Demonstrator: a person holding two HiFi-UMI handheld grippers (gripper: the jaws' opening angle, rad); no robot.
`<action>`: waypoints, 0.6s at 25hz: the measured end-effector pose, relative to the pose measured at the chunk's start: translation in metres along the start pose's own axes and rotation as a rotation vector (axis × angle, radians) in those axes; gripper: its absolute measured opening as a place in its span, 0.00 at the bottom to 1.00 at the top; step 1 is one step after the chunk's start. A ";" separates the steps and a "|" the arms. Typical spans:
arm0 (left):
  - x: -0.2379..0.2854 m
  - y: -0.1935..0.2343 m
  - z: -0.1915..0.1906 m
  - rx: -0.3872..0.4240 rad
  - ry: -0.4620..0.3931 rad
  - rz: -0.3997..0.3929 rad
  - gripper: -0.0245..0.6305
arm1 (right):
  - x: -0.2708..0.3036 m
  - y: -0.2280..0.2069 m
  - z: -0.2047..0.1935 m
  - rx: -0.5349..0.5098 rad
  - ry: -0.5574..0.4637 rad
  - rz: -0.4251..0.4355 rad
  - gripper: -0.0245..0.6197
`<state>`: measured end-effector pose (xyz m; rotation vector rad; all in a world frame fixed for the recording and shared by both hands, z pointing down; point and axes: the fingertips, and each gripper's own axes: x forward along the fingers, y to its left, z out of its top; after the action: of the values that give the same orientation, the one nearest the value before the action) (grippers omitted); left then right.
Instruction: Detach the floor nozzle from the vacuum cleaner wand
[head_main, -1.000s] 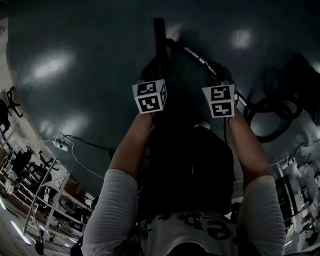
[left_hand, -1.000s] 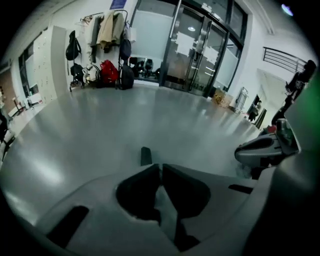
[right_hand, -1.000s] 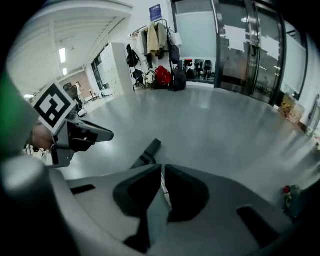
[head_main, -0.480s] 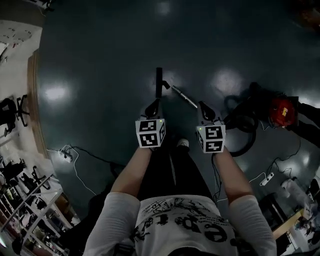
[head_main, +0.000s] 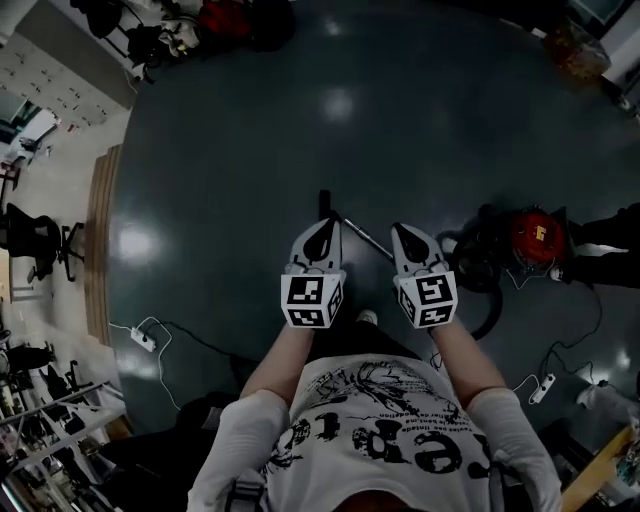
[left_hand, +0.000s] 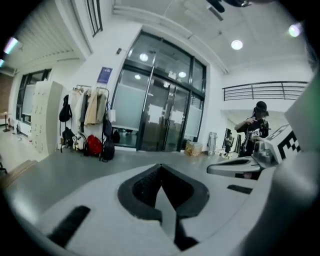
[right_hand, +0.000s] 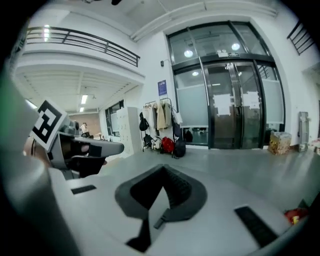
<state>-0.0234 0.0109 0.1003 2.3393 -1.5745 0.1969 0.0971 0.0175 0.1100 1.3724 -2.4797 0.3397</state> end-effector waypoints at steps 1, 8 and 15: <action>-0.019 -0.009 0.008 0.000 -0.036 0.010 0.04 | -0.017 0.007 0.005 -0.014 -0.024 0.002 0.04; -0.113 -0.056 0.020 -0.023 -0.135 0.033 0.04 | -0.108 0.069 0.037 -0.059 -0.170 0.105 0.04; -0.236 -0.077 0.027 0.137 -0.282 0.086 0.04 | -0.189 0.114 0.024 -0.082 -0.201 0.046 0.04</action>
<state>-0.0449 0.2357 -0.0060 2.4946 -1.8474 -0.0088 0.0930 0.2168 0.0120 1.3793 -2.6575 0.1132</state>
